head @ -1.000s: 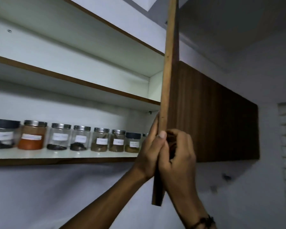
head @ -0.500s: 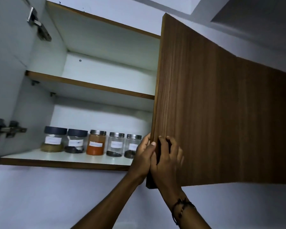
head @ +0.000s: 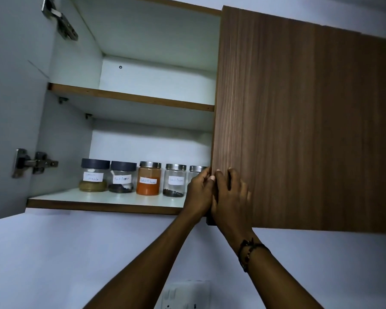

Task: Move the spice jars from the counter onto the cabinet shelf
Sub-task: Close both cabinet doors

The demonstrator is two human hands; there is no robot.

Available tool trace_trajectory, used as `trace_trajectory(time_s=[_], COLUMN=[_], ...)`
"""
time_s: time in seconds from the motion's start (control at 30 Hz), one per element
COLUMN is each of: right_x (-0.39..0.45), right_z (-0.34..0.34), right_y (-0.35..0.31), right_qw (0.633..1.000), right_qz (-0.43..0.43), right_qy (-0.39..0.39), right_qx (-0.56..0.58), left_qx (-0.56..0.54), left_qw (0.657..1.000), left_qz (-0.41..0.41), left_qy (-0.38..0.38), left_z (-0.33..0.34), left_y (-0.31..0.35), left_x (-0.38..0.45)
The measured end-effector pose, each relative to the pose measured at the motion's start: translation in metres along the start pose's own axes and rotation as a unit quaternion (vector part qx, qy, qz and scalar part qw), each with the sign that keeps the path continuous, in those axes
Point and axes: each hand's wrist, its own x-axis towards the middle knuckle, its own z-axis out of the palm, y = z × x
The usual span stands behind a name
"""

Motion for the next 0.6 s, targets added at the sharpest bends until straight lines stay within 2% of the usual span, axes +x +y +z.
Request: trace_trajectory(time_s=[0.23, 0.4, 0.6], right_x=[0.001, 0.003, 0.01], right_z=[-0.002, -0.012, -0.038], right_y=[-0.001, -0.02, -0.099], right_qw=[1.0, 0.996, 0.972], right_qz=[0.012, 0.012, -0.046], right_qy=[-0.022, -0.025, -0.039], right_qx=[0.016, 0.079, 0.229], left_qx=[0.064, 0.084, 0.133], left_qw=[0.998, 0.995, 0.984], left_qz=[0.014, 0.035, 0.08], left_qy=[0.003, 0.031, 0.09], left_z=[-0.003, -0.024, -0.101], left_y=[0.006, 0.018, 0.069], left_x=[-0.006, -0.026, -0.047])
